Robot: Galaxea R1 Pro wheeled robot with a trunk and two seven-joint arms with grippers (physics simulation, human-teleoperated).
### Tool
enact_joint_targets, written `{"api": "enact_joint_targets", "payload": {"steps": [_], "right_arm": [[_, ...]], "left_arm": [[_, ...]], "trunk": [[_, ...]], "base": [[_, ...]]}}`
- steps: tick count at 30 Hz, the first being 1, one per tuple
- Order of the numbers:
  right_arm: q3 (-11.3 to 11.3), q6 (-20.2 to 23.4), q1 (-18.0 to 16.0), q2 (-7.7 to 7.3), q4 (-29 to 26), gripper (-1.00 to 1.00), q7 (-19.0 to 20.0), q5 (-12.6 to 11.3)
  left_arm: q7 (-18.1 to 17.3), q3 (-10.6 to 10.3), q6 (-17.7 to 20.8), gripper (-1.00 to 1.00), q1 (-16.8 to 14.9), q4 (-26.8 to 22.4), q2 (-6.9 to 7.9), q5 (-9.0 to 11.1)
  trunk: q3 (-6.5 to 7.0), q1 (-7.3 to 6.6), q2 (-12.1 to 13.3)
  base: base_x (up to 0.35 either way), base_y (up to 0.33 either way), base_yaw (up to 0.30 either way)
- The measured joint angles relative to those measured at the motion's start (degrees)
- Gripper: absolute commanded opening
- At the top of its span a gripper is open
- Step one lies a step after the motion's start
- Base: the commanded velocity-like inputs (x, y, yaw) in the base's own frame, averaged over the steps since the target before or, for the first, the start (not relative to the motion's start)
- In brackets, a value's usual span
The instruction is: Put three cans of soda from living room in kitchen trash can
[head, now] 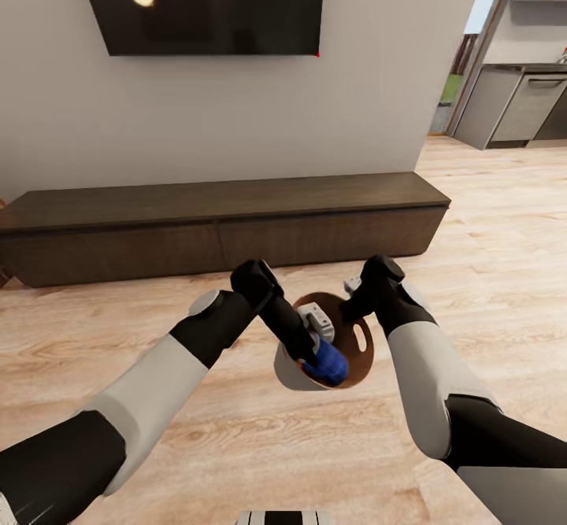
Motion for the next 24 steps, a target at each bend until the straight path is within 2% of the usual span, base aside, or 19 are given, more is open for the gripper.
{"api": "enact_joint_targets", "payload": {"steps": [3, 6, 7, 12, 24], "right_arm": [[-0.01, 0.33, -0.01, 0.05, 0.49, -1.0, 0.07, -0.7], [-0.03, 0.39, -0.01, 0.4, 0.65, -1.0, 0.08, -0.66], [0.0, 0.37, -0.01, 0.5, 0.68, -1.0, 0.07, -0.65], [0.08, 0.28, -0.01, 0.92, 0.77, -1.0, -0.01, -0.56], [0.12, 0.11, -0.01, 0.93, 0.72, -1.0, -0.07, -0.36]], "left_arm": [[0.07, 0.03, 0.0, -1.0, -0.51, 0.24, 0.07, -0.64], [0.01, 0.1, 0.0, -1.0, -0.69, 0.31, -0.13, -2.45], [0.01, 0.11, 0.0, 1.0, -0.73, 0.31, -0.16, -2.8], [0.03, 0.19, 0.0, 1.0, -0.82, 0.32, -0.2, -3.93], [0.13, 0.22, 0.0, 1.0, -0.65, 0.22, -0.33, -4.22]], "trunk": [[0.0, 0.0, 0.0], [0.0, 0.0, 0.0], [0.0, 0.0, 0.0], [0.0, 0.0, 0.0], [0.0, 0.0, 0.0]], "base": [[0.0, 0.0, 0.0], [0.0, 0.0, 0.0], [0.0, 0.0, 0.0], [0.0, 0.0, 0.0], [0.0, 0.0, 0.0]]}}
